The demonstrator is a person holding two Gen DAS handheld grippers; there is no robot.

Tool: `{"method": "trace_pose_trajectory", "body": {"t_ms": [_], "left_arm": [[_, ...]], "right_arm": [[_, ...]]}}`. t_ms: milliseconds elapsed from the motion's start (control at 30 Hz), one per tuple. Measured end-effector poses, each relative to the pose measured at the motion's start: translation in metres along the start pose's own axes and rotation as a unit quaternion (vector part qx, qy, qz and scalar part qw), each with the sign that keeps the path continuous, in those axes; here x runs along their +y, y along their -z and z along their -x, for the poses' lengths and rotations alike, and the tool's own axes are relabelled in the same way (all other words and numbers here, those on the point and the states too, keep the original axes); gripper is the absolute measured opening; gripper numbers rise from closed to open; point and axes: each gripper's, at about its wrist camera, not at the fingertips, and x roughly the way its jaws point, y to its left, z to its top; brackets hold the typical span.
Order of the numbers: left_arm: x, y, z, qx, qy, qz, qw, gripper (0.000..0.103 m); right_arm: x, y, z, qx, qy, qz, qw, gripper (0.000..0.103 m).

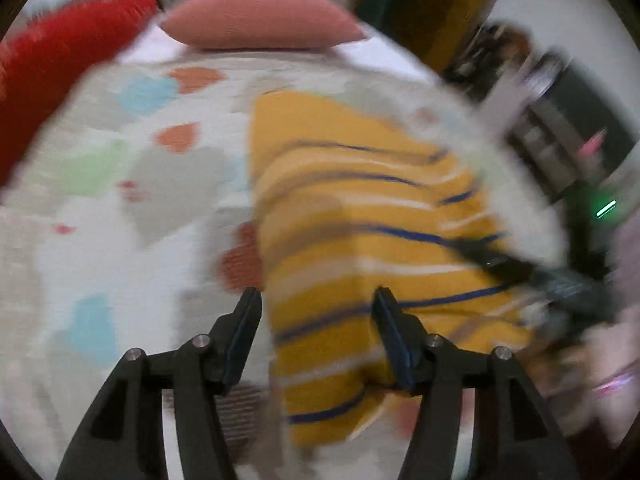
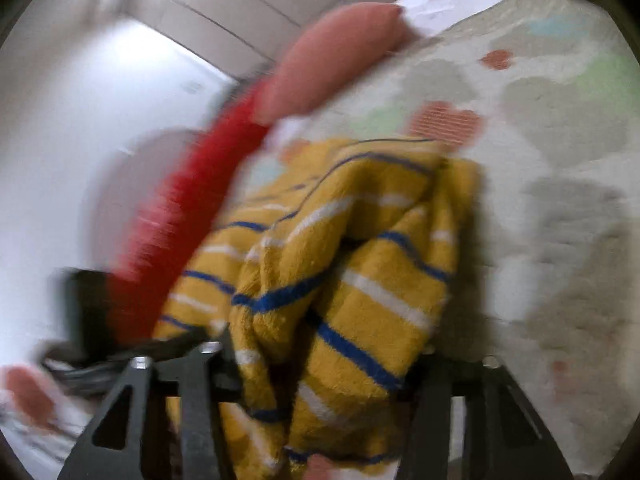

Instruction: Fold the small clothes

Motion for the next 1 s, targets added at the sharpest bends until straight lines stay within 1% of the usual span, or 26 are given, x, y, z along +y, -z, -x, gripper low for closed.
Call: {"method": "trace_pose_trajectory", "body": {"t_ms": [33, 67, 100, 167, 200, 267, 300, 367, 400, 433, 467, 500, 533, 567, 600, 633, 700, 733, 800, 867, 933, 967, 1000], "left_arm": [[0.002, 0.006, 0.002, -0.003, -0.004, 0.003, 1.0000, 0.058], [0.007, 0.013, 0.013, -0.017, 0.016, 0.023, 0.9995, 0.058], [0.011, 0.018, 0.022, -0.029, 0.026, 0.034, 0.9987, 0.058], [0.010, 0.023, 0.042, -0.066, 0.044, 0.048, 0.9957, 0.058], [0.007, 0.027, 0.052, -0.086, 0.056, 0.047, 0.9936, 0.058], [0.003, 0.026, 0.055, -0.094, 0.069, 0.034, 0.9926, 0.058], [-0.008, 0.023, 0.052, -0.091, 0.072, 0.021, 0.9930, 0.058], [-0.024, 0.025, 0.044, -0.089, 0.076, -0.002, 0.9931, 0.058], [-0.034, 0.022, 0.036, -0.084, 0.076, -0.018, 0.9934, 0.058], [-0.042, 0.019, 0.025, -0.072, 0.063, -0.034, 0.9948, 0.058], [-0.048, 0.021, 0.014, -0.058, 0.040, -0.046, 0.9965, 0.058], [-0.051, 0.025, 0.004, -0.047, 0.025, -0.049, 0.9974, 0.058], [-0.051, 0.029, -0.003, -0.038, 0.017, -0.048, 0.9980, 0.058], [-0.052, 0.033, -0.008, -0.037, 0.008, -0.049, 0.9981, 0.058], [-0.053, 0.038, -0.008, -0.043, 0.004, -0.053, 0.9977, 0.059], [-0.054, 0.040, -0.007, -0.048, 0.002, -0.055, 0.9973, 0.059], [-0.054, 0.040, -0.008, -0.051, 0.001, -0.052, 0.9974, 0.059], [-0.053, 0.040, -0.008, -0.052, 0.002, -0.049, 0.9974, 0.059], [-0.054, 0.040, -0.009, -0.060, -0.002, -0.044, 0.9972, 0.059], [-0.056, 0.043, -0.006, -0.068, -0.006, -0.046, 0.9966, 0.059], [-0.056, 0.047, 0.001, -0.071, -0.007, -0.048, 0.9963, 0.060], [-0.055, 0.049, 0.006, -0.071, -0.004, -0.046, 0.9964, 0.060], [-0.053, 0.052, 0.015, -0.075, 0.002, -0.041, 0.9963, 0.061]], "right_arm": [[0.002, 0.004, 0.002, -0.003, 0.008, 0.007, 1.000, 0.074], [0.005, 0.008, 0.011, -0.013, 0.005, 0.008, 1.000, 0.074], [0.010, 0.011, 0.021, -0.025, 0.011, 0.013, 1.000, 0.074], [0.021, 0.015, 0.044, -0.048, 0.020, 0.042, 0.998, 0.074], [0.026, 0.016, 0.052, -0.053, 0.018, 0.053, 0.997, 0.074], [0.030, 0.012, 0.062, -0.055, 0.009, 0.061, 0.997, 0.074], [0.032, 0.006, 0.063, -0.055, 0.011, 0.061, 0.997, 0.074], [0.037, -0.009, 0.052, -0.058, 0.027, 0.059, 0.996, 0.074], [0.038, -0.016, 0.044, -0.057, 0.028, 0.057, 0.996, 0.074], [0.032, -0.022, 0.041, -0.053, 0.029, 0.052, 0.997, 0.074], [0.026, -0.028, 0.033, -0.044, 0.034, 0.039, 0.998, 0.068], [0.018, -0.035, 0.024, -0.030, 0.035, 0.024, 0.999, 0.043], [0.012, -0.041, 0.011, -0.010, 0.028, 0.006, 1.000, 0.027], [0.009, -0.048, 0.002, 0.004, 0.019, -0.004, 1.000, 0.020], [0.010, -0.052, 0.002, 0.002, 0.017, 0.002, 1.000, 0.017], [0.016, -0.058, 0.005, -0.006, 0.019, 0.019, 1.000, 0.016], [0.026, -0.069, 0.009, -0.021, 0.035, 0.049, 0.998, 0.013], [0.028, -0.074, 0.008, -0.026, 0.050, 0.057, 0.997, 0.008], [0.027, -0.078, -0.003, -0.017, 0.073, 0.063, 0.995, 0.008], [0.027, -0.072, -0.018, 0.001, 0.107, 0.082, 0.991, 0.009], [0.025, -0.064, -0.020, 0.002, 0.130, 0.089, 0.988, 0.011], [0.022, -0.062, -0.013, -0.007, 0.139, 0.083, 0.987, 0.017], [0.020, -0.061, -0.006, -0.016, 0.147, 0.077, 0.986, 0.026]]}}
